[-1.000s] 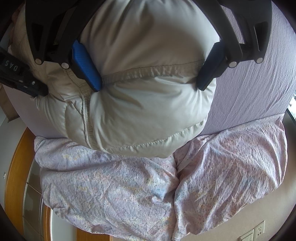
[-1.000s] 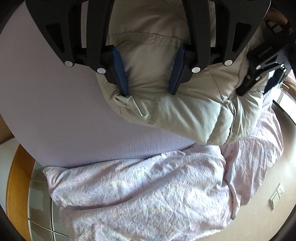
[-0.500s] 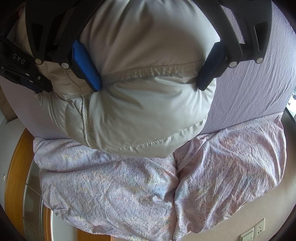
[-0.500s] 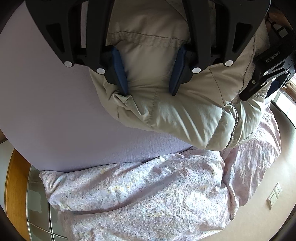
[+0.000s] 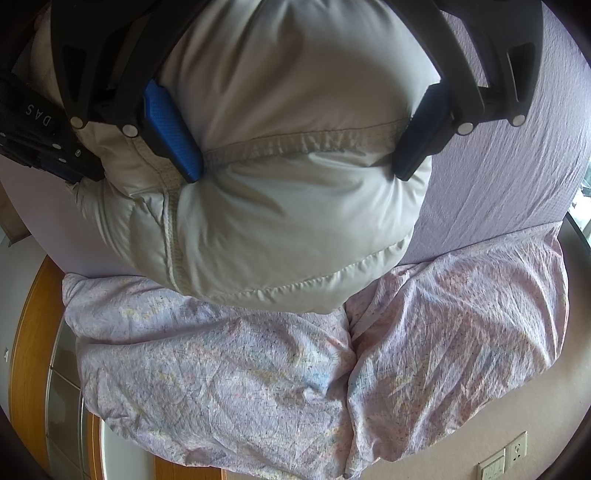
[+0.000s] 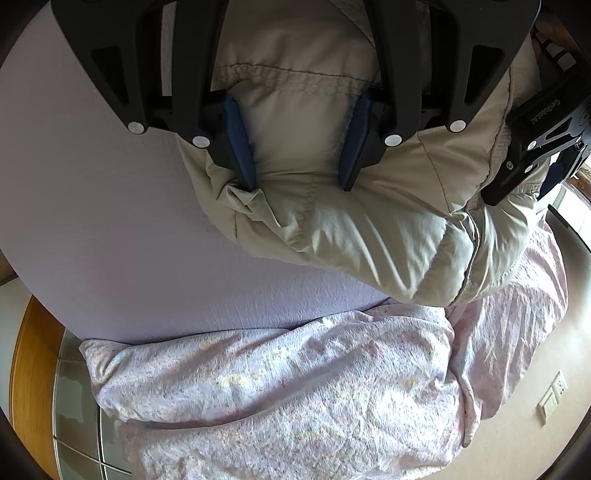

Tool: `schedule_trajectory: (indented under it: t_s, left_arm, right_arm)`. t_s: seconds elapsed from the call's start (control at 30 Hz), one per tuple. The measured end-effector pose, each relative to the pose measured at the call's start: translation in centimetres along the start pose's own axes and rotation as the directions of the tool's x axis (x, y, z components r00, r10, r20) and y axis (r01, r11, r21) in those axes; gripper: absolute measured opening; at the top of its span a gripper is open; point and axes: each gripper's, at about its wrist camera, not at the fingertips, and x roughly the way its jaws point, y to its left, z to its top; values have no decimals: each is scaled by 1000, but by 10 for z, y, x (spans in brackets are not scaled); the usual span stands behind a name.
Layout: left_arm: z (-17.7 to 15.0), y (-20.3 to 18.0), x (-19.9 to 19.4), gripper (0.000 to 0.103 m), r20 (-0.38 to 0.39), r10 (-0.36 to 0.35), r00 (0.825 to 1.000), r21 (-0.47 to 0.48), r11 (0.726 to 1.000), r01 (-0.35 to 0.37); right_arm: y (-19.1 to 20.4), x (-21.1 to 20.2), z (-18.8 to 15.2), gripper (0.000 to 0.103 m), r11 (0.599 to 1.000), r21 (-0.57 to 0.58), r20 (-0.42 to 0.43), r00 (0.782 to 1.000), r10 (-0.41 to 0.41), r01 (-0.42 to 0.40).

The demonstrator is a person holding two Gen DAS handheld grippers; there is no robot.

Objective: Fold large clothes

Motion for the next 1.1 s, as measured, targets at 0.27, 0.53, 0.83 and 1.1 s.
schedule_trajectory:
  t_s: [0.27,0.53,0.83,1.1]
  left_arm:
    - [1,0,1,101,-15,-2,1000,-4,1000,2]
    - [2,8,-10,101,-48,-62,997,-2,998,62]
    - [-3,51,-46,101,-72,-164,984,-69,985,159]
    - [0,103,-45,101,-165,-281,945,-146,955,259]
  right_arm:
    - [2,-1,1,49,1000,4,-16,999,-28,28]
    - [0,-11,-2,51,997,67,-64,997,-30,34]
    - [-8,-45,-1,60,992,122,-141,990,29,-12]
    - [-57,-50,9,102,928,315,-216,937,274,-198]
